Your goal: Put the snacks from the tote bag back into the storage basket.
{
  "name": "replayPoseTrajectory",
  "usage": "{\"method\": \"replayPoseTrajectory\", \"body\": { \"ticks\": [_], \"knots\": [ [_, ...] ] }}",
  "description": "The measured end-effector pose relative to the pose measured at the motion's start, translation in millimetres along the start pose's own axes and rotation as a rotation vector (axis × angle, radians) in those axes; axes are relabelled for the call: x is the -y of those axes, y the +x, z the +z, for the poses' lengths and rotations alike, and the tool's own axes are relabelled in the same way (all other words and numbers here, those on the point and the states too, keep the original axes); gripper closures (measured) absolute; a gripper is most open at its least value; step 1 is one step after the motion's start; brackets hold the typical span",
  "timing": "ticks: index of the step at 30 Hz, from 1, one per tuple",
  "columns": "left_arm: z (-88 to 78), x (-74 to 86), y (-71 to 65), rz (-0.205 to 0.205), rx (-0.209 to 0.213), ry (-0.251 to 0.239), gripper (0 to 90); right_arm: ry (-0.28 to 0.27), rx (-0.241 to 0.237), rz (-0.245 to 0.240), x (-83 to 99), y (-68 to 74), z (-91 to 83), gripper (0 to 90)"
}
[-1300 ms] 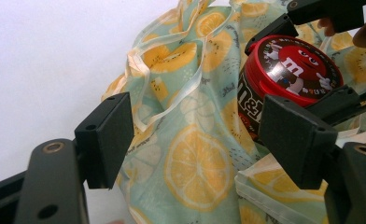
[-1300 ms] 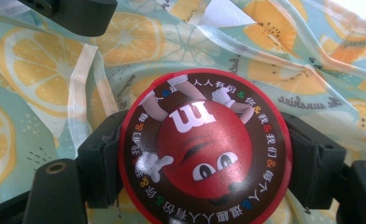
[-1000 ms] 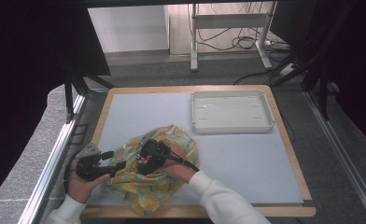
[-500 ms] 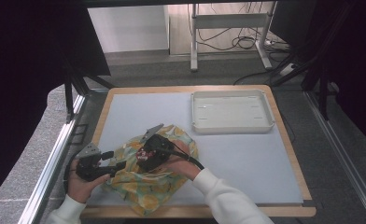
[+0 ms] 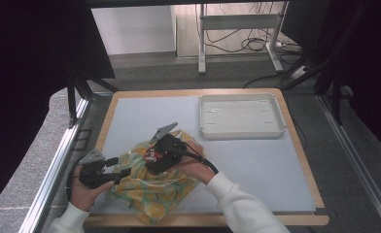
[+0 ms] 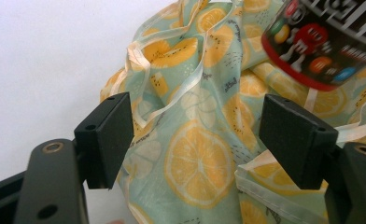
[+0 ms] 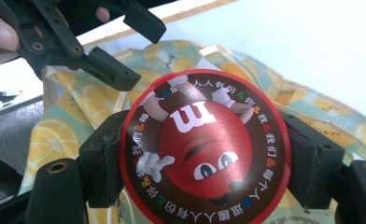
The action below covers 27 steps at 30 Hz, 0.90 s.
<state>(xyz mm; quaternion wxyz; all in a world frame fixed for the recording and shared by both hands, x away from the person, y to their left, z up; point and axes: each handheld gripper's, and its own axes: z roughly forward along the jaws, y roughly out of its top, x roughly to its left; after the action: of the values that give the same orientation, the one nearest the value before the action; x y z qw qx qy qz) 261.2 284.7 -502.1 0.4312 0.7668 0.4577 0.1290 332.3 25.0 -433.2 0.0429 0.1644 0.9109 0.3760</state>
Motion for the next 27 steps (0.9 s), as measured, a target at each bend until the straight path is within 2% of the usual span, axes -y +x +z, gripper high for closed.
{"method": "replayPoseTrajectory", "body": {
  "ticks": [15,27],
  "knots": [
    [1.5,0.4,-0.1,-0.001,0.001,0.008,26.7,-0.049,0.012,-0.004,-5.4,-11.1,-27.3,25.2],
    [1.9,0.5,-0.1,-0.006,0.002,0.009,26.6,-0.077,0.051,0.032,-5.1,-28.7,-49.4,25.2]
  ]
}}
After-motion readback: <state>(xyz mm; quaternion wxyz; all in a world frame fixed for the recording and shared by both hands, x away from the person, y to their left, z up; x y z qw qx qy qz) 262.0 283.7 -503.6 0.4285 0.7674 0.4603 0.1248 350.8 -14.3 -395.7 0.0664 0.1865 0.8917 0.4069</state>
